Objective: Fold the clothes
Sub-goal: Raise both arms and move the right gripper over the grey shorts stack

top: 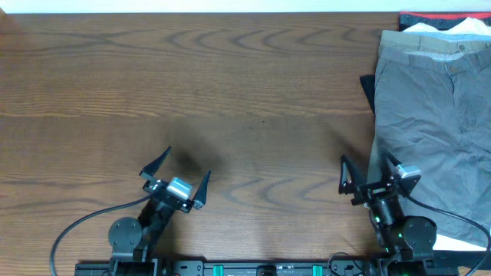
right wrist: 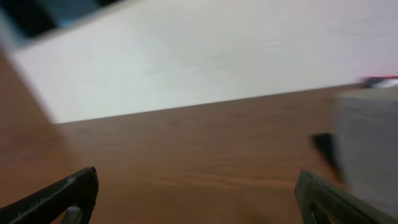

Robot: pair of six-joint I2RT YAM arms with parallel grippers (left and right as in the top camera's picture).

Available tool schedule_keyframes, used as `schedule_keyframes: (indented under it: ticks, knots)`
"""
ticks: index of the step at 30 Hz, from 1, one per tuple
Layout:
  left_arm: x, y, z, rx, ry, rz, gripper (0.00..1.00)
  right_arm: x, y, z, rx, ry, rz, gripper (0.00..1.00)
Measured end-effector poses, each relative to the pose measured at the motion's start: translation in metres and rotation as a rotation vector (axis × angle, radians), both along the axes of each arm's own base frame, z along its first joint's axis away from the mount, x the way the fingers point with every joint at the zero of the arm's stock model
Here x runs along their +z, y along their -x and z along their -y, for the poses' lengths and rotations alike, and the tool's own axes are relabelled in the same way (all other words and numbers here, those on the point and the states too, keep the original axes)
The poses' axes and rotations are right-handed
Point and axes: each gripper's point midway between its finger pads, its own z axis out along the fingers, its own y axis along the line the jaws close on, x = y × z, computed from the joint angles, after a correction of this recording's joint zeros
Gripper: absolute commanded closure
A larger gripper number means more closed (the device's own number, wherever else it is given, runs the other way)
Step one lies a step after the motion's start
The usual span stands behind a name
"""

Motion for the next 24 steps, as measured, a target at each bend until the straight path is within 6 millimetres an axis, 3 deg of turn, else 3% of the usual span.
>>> schedule_keyframes:
  ticks: [5, 8, 11, 14, 18, 24]
  knots:
    - [0.029, 0.003, -0.002, 0.003, 0.149, -0.033, 0.02, 0.008, 0.010, -0.015, 0.093, -0.005, -0.070, 0.01]
    - [0.050, 0.004, -0.006, 0.023, 0.216, -0.094, 0.02, 0.026, 0.013, -0.014, 0.093, 0.042, -0.111, 0.01]
    - [0.054, -0.002, -0.008, 0.051, 0.250, -0.237, 0.02, 0.045, 0.007, -0.011, 0.076, 0.078, -0.167, 0.01]
    - [0.049, -0.016, -0.008, 0.082, 0.273, -0.429, 0.02, 0.053, -0.013, -0.009, 0.063, 0.095, -0.283, 0.01]
    - [0.043, -0.037, -0.007, 0.136, 0.274, -0.710, 0.02, 0.038, -0.044, -0.010, 0.062, 0.107, -0.523, 0.01]
    - [0.063, -0.078, -0.004, 0.197, 0.253, -1.034, 0.02, 0.029, -0.094, -0.005, 0.059, 0.199, -0.843, 0.01]
